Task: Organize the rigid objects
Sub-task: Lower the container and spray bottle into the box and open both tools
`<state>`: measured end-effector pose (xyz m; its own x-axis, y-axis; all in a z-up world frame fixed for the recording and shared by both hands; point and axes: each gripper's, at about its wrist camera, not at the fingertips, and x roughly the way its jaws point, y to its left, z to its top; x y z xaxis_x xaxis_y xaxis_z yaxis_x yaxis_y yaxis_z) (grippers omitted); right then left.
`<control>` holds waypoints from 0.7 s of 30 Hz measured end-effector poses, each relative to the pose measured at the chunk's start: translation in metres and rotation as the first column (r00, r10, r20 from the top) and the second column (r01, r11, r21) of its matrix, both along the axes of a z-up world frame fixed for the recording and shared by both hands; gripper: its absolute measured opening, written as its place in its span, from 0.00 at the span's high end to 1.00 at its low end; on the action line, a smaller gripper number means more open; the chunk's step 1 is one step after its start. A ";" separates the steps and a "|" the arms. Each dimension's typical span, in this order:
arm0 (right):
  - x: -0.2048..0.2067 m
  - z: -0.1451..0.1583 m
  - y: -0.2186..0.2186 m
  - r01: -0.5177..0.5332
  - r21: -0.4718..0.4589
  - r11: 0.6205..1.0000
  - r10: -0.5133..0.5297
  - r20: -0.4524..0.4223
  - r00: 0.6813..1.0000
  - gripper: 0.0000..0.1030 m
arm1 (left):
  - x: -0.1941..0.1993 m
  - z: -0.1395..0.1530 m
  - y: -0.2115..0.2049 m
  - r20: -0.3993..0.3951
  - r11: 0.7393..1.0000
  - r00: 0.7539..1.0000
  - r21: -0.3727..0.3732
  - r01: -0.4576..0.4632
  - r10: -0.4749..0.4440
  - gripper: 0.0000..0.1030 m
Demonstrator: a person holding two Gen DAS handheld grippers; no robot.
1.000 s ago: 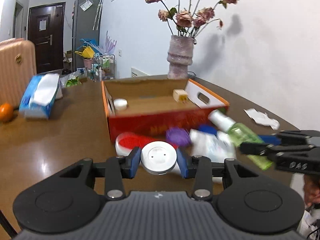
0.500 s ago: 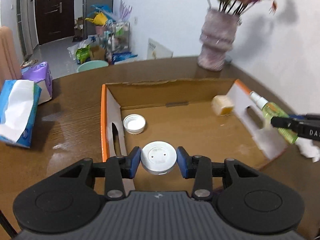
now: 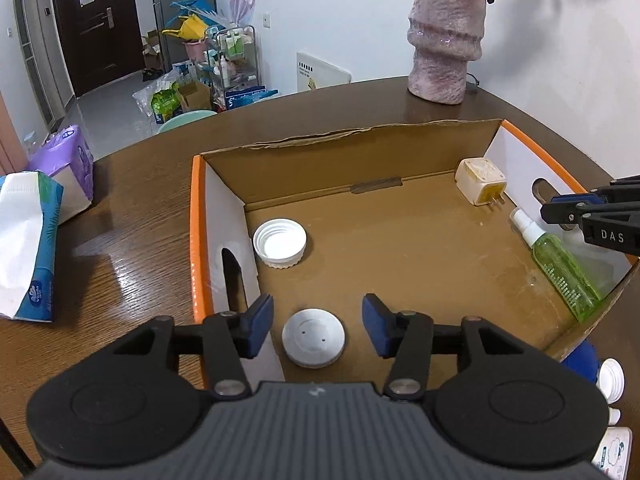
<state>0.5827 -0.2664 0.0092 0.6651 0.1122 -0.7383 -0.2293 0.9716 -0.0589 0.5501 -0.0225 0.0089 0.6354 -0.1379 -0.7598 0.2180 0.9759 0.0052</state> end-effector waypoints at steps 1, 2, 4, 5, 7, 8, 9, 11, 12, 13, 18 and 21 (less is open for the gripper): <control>0.001 0.001 0.000 -0.005 0.005 1.000 0.005 -0.007 1.000 0.90 | 0.000 0.001 0.001 -0.002 1.000 1.000 -0.003 -0.003 0.003 0.50; 0.001 0.002 -0.001 -0.010 0.013 1.000 0.010 -0.018 1.000 0.90 | 0.000 0.003 0.002 -0.004 1.000 1.000 -0.003 -0.008 0.008 0.49; 0.004 0.005 -0.002 -0.015 0.029 0.999 0.016 -0.046 0.999 0.90 | -0.001 0.006 0.003 -0.009 1.000 1.000 -0.004 -0.015 0.015 0.48; 0.004 0.006 -0.003 -0.015 0.039 0.999 0.017 -0.056 0.998 0.90 | -0.002 0.008 0.004 -0.013 1.000 1.000 -0.004 -0.017 0.017 0.48; 0.004 0.010 -0.005 -0.013 0.056 0.998 0.016 -0.071 0.997 0.90 | -0.005 0.013 0.005 -0.017 1.000 1.000 -0.011 -0.023 0.023 0.46; 0.003 0.012 -0.006 -0.011 0.062 0.998 0.016 -0.072 0.997 0.90 | -0.007 0.015 0.005 -0.018 1.000 1.000 -0.012 -0.025 0.025 0.45; 0.000 0.014 -0.007 -0.010 0.068 0.998 0.015 -0.071 0.997 0.89 | -0.011 0.018 0.005 -0.016 1.000 1.000 -0.013 -0.025 0.025 0.45; -0.008 0.019 -0.008 -0.012 0.077 0.997 0.017 -0.063 0.998 0.89 | -0.019 0.024 0.004 -0.007 1.000 1.000 -0.010 -0.025 0.024 0.43; -0.013 0.022 -0.008 -0.016 0.080 0.997 0.021 -0.058 0.998 0.89 | -0.024 0.027 0.004 0.000 1.000 1.000 -0.008 -0.023 0.023 0.42; -0.018 0.024 -0.008 -0.020 0.079 0.997 0.024 -0.054 0.998 0.89 | -0.030 0.031 0.003 0.005 1.000 1.000 -0.007 -0.020 0.020 0.42; -0.047 0.036 -0.010 -0.035 0.068 0.997 0.037 -0.033 0.999 0.82 | -0.060 0.048 -0.002 0.038 1.000 0.999 0.001 -0.012 0.012 0.39; -0.066 0.045 -0.012 -0.038 0.078 0.996 0.038 -0.010 0.999 0.81 | -0.080 0.059 -0.003 0.064 1.000 0.998 0.001 -0.006 0.006 0.37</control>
<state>0.5169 -0.2783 0.0541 0.6505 0.1946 -0.7342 -0.2663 0.9637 0.0194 0.4703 -0.0256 0.0681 0.6835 -0.1325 -0.7178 0.2110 0.9773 0.0206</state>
